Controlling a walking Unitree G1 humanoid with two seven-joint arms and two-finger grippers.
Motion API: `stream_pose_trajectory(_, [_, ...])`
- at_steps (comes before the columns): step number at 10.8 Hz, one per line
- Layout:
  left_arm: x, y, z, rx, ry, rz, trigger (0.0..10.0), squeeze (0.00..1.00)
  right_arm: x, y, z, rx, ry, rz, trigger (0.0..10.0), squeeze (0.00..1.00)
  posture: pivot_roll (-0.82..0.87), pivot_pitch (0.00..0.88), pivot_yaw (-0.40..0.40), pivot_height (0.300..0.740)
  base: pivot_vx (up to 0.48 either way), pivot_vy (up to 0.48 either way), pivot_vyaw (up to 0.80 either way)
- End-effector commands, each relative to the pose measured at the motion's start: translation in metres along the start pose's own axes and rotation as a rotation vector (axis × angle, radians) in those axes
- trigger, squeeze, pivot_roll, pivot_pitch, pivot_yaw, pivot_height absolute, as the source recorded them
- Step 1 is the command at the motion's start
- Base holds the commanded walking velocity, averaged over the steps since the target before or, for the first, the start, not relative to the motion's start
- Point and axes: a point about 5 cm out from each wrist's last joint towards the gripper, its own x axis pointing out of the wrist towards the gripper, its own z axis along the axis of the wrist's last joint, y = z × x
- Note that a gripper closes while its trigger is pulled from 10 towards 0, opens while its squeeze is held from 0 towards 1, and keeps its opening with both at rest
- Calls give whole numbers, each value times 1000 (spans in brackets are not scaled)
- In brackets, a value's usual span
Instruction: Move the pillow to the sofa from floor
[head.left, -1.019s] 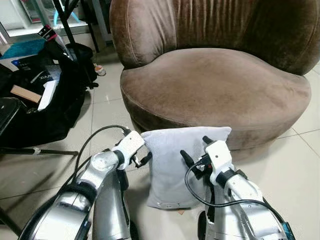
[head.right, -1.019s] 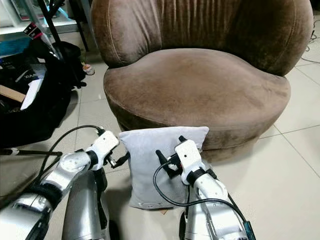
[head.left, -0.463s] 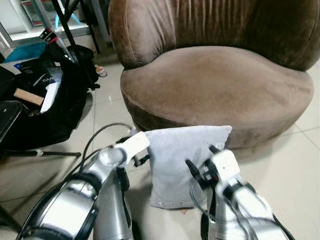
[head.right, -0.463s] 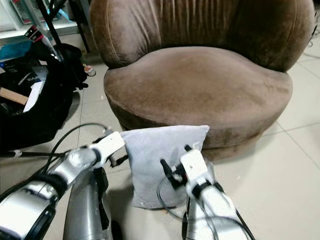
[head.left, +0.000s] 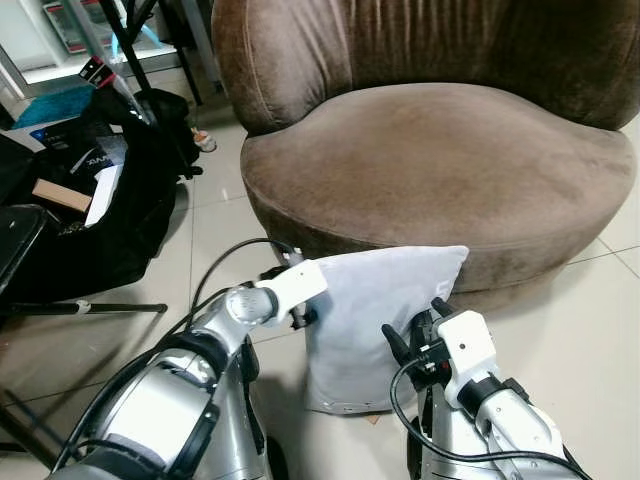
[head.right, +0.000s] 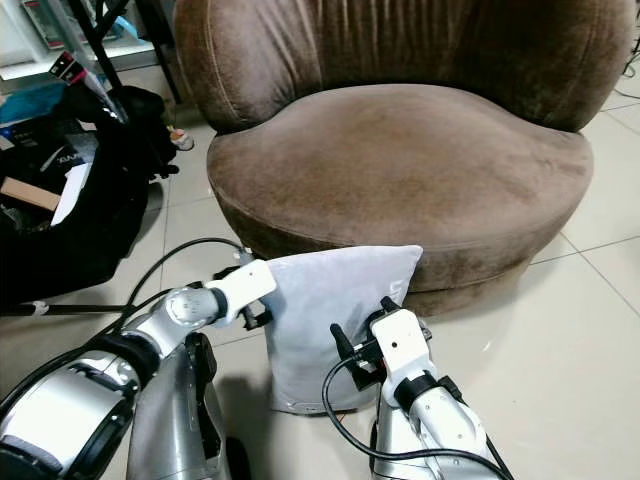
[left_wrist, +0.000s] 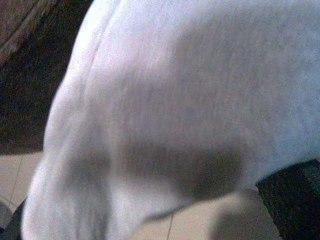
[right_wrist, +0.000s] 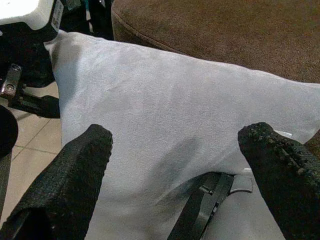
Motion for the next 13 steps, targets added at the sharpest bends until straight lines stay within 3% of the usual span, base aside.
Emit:
stream_pose_trajectory(1, [3,-2,9,54,-21,-23,10000,0,-3,3,3,15,-4,6,10000,0,-376,91,214,356,0,0,0])
stream_pose_trajectory(3, [6,-9,10,82,-13,-54,10000,0,-18,5,6,33,5,-12,10000,0,-404,153,203,356,0,0,0])
stream_pose_trajectory(6, [9,-16,14,140,-10,-92,10000,0,-55,5,4,38,69,-35,10000,0,-434,247,182,356,0,0,0])
stream_pose_trajectory(13, [14,-19,23,183,-11,-70,10000,0,-69,5,5,55,116,-60,10000,0,-452,258,188,356,0,0,0])
